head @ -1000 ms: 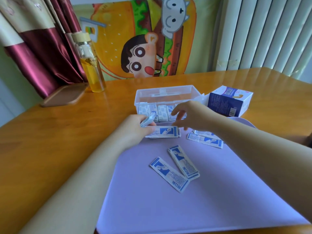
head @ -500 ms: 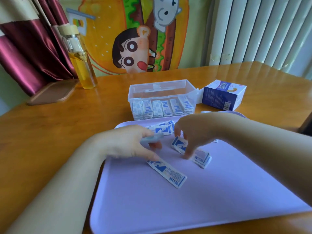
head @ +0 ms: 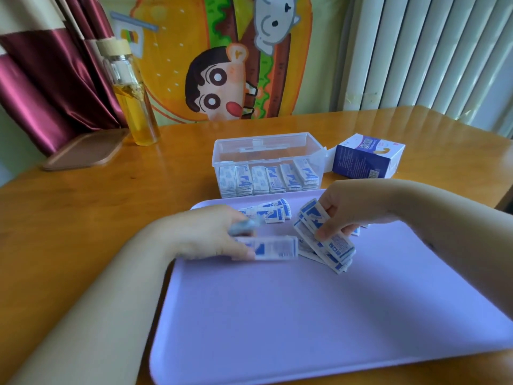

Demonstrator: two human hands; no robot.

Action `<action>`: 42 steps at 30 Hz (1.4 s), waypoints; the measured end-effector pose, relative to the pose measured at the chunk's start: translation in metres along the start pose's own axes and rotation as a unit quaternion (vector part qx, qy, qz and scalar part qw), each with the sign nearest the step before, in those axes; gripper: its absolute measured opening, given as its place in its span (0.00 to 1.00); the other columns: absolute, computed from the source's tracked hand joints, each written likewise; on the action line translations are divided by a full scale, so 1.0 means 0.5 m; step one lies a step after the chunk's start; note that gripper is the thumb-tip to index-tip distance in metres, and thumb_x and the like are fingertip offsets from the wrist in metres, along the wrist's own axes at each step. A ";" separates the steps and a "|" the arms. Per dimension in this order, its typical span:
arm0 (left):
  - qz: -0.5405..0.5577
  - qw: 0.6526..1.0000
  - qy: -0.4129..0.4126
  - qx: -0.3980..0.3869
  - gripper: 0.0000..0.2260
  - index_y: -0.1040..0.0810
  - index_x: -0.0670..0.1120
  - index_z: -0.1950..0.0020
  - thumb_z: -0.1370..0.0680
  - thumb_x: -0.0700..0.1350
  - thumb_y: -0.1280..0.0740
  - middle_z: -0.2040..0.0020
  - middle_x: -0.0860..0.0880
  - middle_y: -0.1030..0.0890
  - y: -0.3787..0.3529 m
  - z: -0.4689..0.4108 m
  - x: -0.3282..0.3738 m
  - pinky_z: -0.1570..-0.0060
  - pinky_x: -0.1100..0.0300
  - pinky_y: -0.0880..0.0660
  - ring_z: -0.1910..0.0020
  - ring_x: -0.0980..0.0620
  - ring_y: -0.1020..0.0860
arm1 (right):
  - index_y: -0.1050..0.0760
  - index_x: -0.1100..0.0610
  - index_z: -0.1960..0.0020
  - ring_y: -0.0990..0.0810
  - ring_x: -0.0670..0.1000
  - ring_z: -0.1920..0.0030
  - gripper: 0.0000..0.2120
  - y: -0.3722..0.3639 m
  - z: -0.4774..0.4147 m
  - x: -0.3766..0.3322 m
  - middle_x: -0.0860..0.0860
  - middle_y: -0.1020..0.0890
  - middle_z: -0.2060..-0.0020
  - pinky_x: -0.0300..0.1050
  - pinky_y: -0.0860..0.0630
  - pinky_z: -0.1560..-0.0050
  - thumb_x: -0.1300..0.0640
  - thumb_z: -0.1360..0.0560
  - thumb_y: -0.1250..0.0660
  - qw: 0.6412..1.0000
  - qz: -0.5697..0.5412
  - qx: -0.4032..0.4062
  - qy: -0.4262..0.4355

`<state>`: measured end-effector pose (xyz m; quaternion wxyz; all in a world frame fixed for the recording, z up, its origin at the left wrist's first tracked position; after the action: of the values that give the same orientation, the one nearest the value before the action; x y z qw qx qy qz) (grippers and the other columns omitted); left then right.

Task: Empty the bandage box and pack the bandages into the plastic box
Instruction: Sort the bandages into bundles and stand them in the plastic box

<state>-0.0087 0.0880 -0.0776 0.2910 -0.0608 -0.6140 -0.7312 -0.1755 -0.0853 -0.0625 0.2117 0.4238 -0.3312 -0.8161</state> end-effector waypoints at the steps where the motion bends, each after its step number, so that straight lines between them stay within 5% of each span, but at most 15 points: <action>1: 0.039 0.998 0.008 0.048 0.10 0.21 0.49 0.56 0.30 0.53 0.26 0.62 0.52 0.21 0.008 -0.005 -0.009 0.60 0.56 0.30 0.62 0.52 0.25 | 0.20 0.53 0.56 0.16 0.43 0.64 0.04 0.003 0.004 0.001 0.44 0.15 0.65 0.33 0.22 0.64 0.58 0.30 0.26 1.000 -0.008 -0.001 0.005; 4: 0.123 0.979 0.025 0.162 0.09 0.21 0.50 0.51 0.28 0.50 0.27 0.57 0.54 0.19 0.001 -0.031 -0.020 0.60 0.60 0.29 0.59 0.53 0.23 | 0.22 0.50 0.58 0.18 0.39 0.68 0.04 0.009 0.014 -0.009 0.40 0.17 0.69 0.28 0.28 0.70 0.57 0.29 0.27 1.000 0.000 -0.017 0.013; 7: 0.063 0.977 0.031 0.199 0.12 0.23 0.52 0.48 0.28 0.53 0.28 0.54 0.56 0.21 -0.027 -0.065 -0.027 0.53 0.59 0.25 0.56 0.54 0.22 | 0.21 0.47 0.53 0.18 0.39 0.66 0.07 0.001 0.016 -0.030 0.39 0.17 0.67 0.27 0.29 0.67 0.50 0.30 0.27 0.996 0.075 -0.042 0.019; 9: 0.001 0.976 0.033 0.213 0.20 0.25 0.54 0.40 0.29 0.56 0.28 0.48 0.57 0.25 -0.039 -0.073 -0.027 0.45 0.54 0.27 0.48 0.55 0.25 | 0.23 0.45 0.54 0.21 0.38 0.68 0.10 -0.005 0.013 -0.042 0.39 0.18 0.68 0.28 0.30 0.67 0.46 0.32 0.26 0.989 0.146 -0.027 0.028; 12: -0.036 0.977 0.035 0.208 0.28 0.31 0.53 0.30 0.28 0.58 0.30 0.39 0.54 0.29 -0.037 -0.071 -0.028 0.42 0.60 0.32 0.40 0.55 0.29 | 0.23 0.46 0.50 0.18 0.45 0.59 0.19 -0.014 0.012 -0.052 0.45 0.16 0.56 0.39 0.25 0.57 0.40 0.37 0.25 0.977 0.210 -0.004 0.017; 17: -0.059 0.982 0.055 0.173 0.26 0.28 0.49 0.32 0.27 0.59 0.32 0.38 0.50 0.27 -0.033 -0.077 -0.026 0.41 0.58 0.31 0.39 0.52 0.29 | 0.23 0.57 0.43 0.20 0.52 0.51 0.29 -0.036 0.008 -0.075 0.52 0.17 0.50 0.37 0.32 0.65 0.37 0.35 0.29 0.937 0.348 -0.038 -0.003; 21: -0.027 0.985 0.068 0.155 0.21 0.23 0.49 0.40 0.28 0.58 0.30 0.42 0.51 0.24 -0.027 -0.083 -0.021 0.45 0.54 0.27 0.45 0.52 0.25 | 0.23 0.53 0.44 0.22 0.50 0.54 0.22 -0.040 0.010 -0.093 0.49 0.18 0.51 0.37 0.31 0.65 0.41 0.32 0.29 0.935 0.346 -0.079 0.020; 25: -0.003 0.986 0.086 0.142 0.16 0.24 0.51 0.51 0.31 0.59 0.29 0.51 0.56 0.21 -0.023 -0.092 -0.027 0.64 0.59 0.31 0.58 0.54 0.24 | 0.23 0.53 0.45 0.24 0.49 0.57 0.17 -0.048 0.010 -0.096 0.49 0.20 0.53 0.39 0.29 0.58 0.45 0.30 0.29 0.936 0.342 -0.063 0.060; 28: -0.006 0.987 0.082 0.139 0.18 0.25 0.54 0.55 0.37 0.65 0.33 0.53 0.57 0.20 -0.029 -0.093 -0.032 0.56 0.55 0.25 0.54 0.53 0.22 | 0.23 0.52 0.48 0.26 0.47 0.61 0.10 -0.055 -0.004 -0.098 0.45 0.25 0.61 0.33 0.34 0.68 0.50 0.28 0.30 0.943 0.315 0.021 0.106; 31: -0.002 0.988 0.062 0.143 0.15 0.23 0.60 0.58 0.37 0.67 0.34 0.56 0.61 0.20 -0.032 -0.086 -0.032 0.53 0.54 0.24 0.53 0.55 0.22 | 0.23 0.49 0.49 0.27 0.47 0.57 0.10 -0.062 -0.024 -0.091 0.44 0.25 0.58 0.33 0.34 0.65 0.50 0.29 0.29 0.950 0.261 0.106 0.138; 33: 0.000 0.989 0.035 0.144 0.04 0.25 0.68 0.61 0.33 0.65 0.34 0.60 0.65 0.22 -0.031 -0.075 -0.025 0.54 0.58 0.25 0.54 0.57 0.23 | 0.25 0.47 0.46 0.28 0.47 0.50 0.16 -0.061 -0.039 -0.082 0.45 0.27 0.50 0.37 0.30 0.57 0.47 0.32 0.26 0.950 0.223 0.154 0.154; 37: -0.012 0.990 -0.005 0.142 0.03 0.27 0.69 0.61 0.30 0.62 0.33 0.64 0.65 0.23 -0.034 -0.067 -0.012 0.59 0.59 0.27 0.59 0.59 0.25 | 0.32 0.46 0.35 0.32 0.46 0.42 0.30 -0.058 -0.050 -0.065 0.43 0.30 0.43 0.41 0.32 0.47 0.44 0.34 0.26 0.965 0.169 0.161 0.121; 42: 0.038 0.991 0.001 0.131 0.14 0.26 0.64 0.53 0.37 0.59 0.32 0.60 0.60 0.19 -0.038 -0.076 -0.023 0.53 0.49 0.22 0.56 0.54 0.20 | 0.25 0.47 0.50 0.24 0.47 0.57 0.09 -0.064 -0.051 -0.049 0.43 0.23 0.59 0.37 0.30 0.60 0.48 0.28 0.30 0.972 0.140 0.149 0.119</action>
<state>0.0017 0.0579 -0.1083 0.3246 -0.0442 -0.7014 -0.6330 -0.1429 -0.0572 -0.0829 0.2962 0.4941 -0.4773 -0.6636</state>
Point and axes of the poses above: each hand's wrist, its own z-axis away from the middle knuckle, its own y-axis out of the back of the hand, x = y × z, the point moved 1 cm from there along -z, towards the middle knuckle
